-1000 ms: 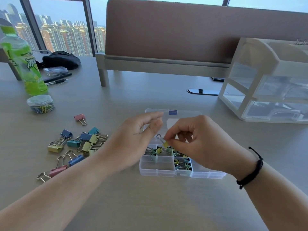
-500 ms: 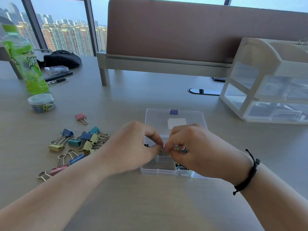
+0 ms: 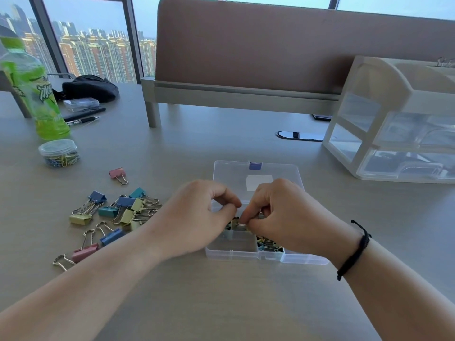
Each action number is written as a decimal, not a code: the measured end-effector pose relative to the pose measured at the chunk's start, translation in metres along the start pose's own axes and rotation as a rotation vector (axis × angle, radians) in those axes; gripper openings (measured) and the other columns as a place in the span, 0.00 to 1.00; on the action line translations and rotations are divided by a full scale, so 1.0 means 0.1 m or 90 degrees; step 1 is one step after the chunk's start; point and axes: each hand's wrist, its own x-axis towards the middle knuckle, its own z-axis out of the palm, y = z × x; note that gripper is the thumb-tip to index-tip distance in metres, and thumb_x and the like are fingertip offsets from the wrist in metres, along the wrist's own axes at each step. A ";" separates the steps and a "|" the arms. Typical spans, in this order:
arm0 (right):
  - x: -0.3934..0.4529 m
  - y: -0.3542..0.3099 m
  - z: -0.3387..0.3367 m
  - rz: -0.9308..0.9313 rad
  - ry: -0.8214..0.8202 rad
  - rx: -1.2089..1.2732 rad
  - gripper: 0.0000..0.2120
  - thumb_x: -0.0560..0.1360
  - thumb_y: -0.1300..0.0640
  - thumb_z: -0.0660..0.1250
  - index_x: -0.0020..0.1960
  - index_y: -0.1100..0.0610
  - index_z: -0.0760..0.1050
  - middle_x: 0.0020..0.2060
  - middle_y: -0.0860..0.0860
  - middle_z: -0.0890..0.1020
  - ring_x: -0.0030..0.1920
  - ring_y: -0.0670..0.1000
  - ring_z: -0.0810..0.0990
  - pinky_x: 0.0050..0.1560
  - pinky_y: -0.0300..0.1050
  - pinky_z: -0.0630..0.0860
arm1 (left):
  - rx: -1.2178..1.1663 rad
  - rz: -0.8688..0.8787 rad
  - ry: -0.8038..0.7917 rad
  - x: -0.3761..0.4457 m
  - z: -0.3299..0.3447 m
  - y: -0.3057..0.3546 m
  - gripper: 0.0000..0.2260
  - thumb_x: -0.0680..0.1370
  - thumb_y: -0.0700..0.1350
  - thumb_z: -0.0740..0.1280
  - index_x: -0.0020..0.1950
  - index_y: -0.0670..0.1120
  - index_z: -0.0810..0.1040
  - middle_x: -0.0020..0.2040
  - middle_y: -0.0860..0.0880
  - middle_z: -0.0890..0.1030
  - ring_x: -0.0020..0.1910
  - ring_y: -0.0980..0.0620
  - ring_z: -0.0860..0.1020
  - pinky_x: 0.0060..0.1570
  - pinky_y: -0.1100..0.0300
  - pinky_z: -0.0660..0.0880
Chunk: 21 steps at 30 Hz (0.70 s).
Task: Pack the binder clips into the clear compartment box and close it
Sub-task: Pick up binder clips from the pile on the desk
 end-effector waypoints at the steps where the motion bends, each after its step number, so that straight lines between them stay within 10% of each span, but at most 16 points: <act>1: -0.01 0.00 -0.01 -0.011 -0.002 0.001 0.08 0.72 0.59 0.70 0.43 0.48 0.86 0.31 0.40 0.79 0.30 0.36 0.74 0.30 0.29 0.67 | -0.012 -0.003 0.003 0.00 -0.01 0.01 0.06 0.79 0.46 0.65 0.48 0.55 0.81 0.21 0.56 0.73 0.20 0.55 0.67 0.24 0.68 0.65; 10: -0.01 0.05 -0.12 -0.043 0.177 0.073 0.07 0.74 0.59 0.69 0.46 0.47 0.83 0.29 0.38 0.76 0.26 0.43 0.69 0.31 0.31 0.68 | -0.303 -0.093 0.012 0.05 -0.10 0.06 0.13 0.76 0.28 0.54 0.53 0.38 0.74 0.26 0.60 0.74 0.25 0.59 0.65 0.26 0.67 0.64; 21: -0.07 -0.08 -0.01 -0.144 0.144 0.110 0.06 0.70 0.51 0.76 0.46 0.47 0.84 0.34 0.45 0.76 0.29 0.43 0.69 0.31 0.33 0.66 | -0.399 -0.103 -0.033 0.01 -0.08 0.12 0.16 0.79 0.30 0.54 0.57 0.49 0.71 0.40 0.47 0.81 0.32 0.47 0.73 0.29 0.57 0.63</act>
